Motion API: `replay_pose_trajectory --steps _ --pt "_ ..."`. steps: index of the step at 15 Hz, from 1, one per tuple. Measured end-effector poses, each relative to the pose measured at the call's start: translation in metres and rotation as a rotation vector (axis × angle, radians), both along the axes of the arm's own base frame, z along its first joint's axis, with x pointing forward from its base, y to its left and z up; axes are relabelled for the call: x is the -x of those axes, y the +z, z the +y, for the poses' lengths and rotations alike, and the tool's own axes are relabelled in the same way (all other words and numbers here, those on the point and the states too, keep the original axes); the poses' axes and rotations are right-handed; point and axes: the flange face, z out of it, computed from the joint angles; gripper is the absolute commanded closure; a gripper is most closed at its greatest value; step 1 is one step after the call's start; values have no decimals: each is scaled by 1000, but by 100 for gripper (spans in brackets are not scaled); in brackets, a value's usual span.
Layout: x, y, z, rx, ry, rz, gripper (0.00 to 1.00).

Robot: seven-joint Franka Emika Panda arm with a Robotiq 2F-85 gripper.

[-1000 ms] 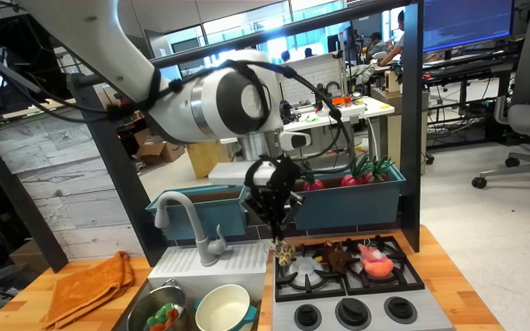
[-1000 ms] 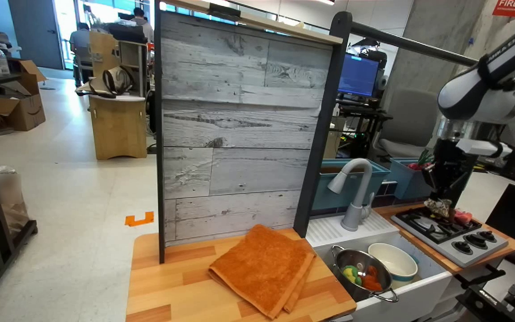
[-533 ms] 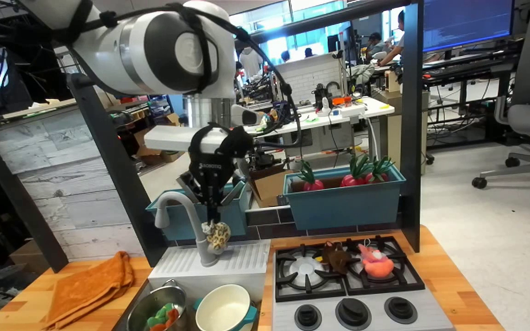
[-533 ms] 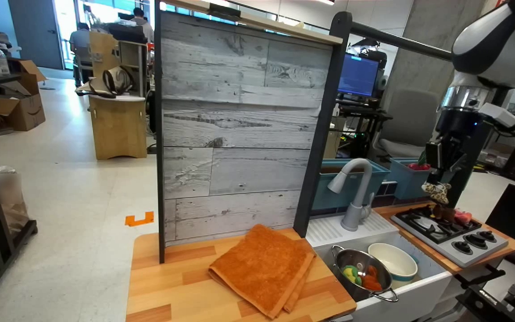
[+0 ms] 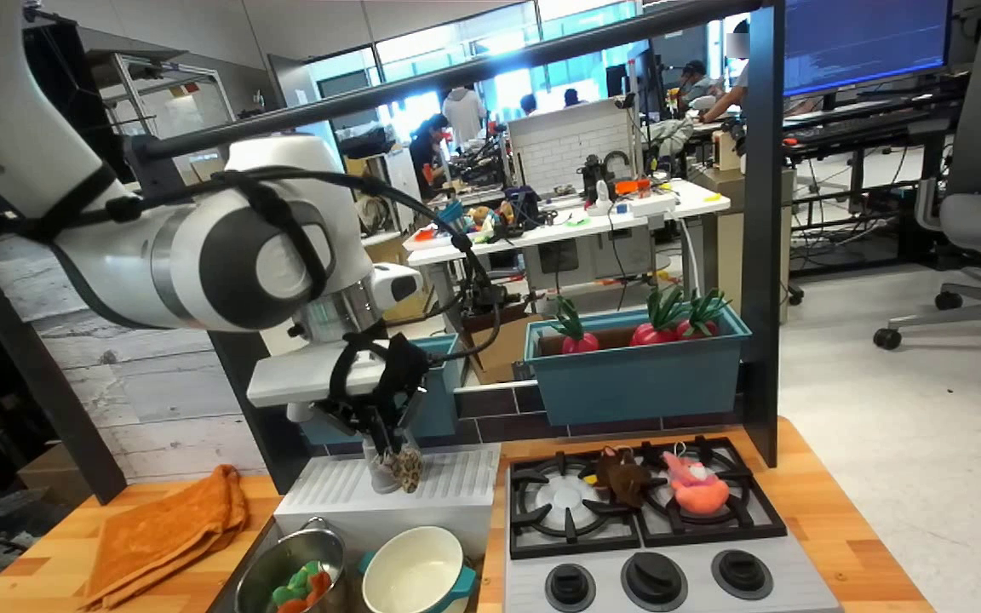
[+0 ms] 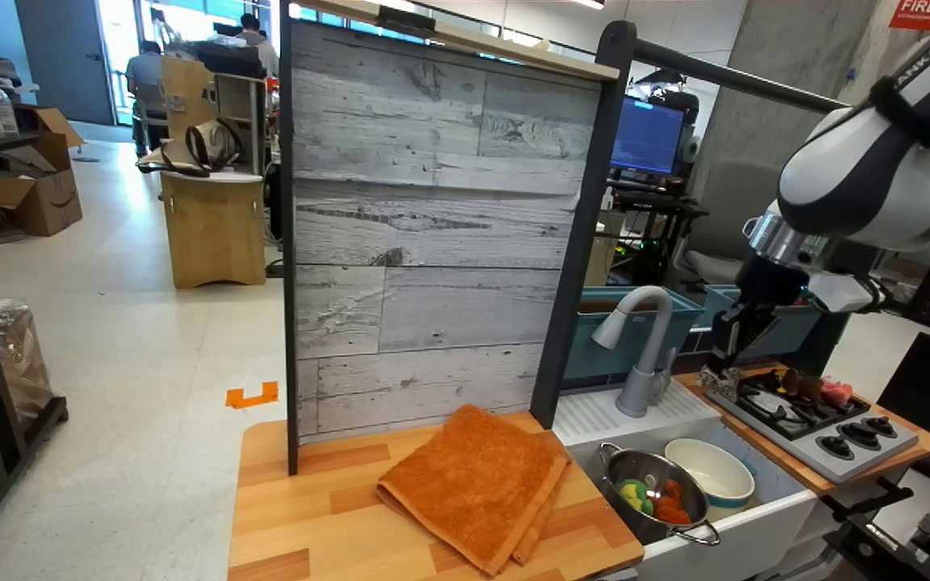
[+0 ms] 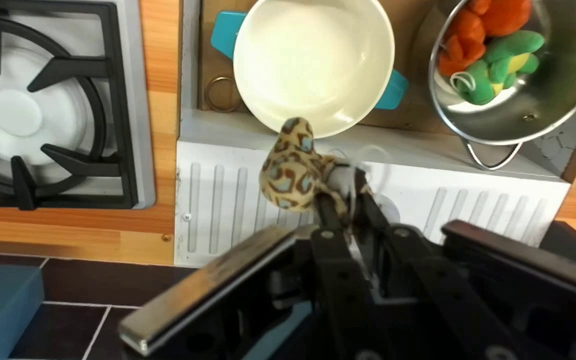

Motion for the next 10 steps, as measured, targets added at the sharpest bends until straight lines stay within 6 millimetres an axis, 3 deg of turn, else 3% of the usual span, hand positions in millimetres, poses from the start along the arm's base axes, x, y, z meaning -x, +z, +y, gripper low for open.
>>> replay_pose_trajectory --steps 3,6,8,10 --pt "3 -16 6 3 -22 -2 31" --pt "2 -14 -6 14 -70 -6 9" --pt "-2 -6 -27 43 -117 -23 0" --pt "-8 12 -61 91 -189 -55 0"
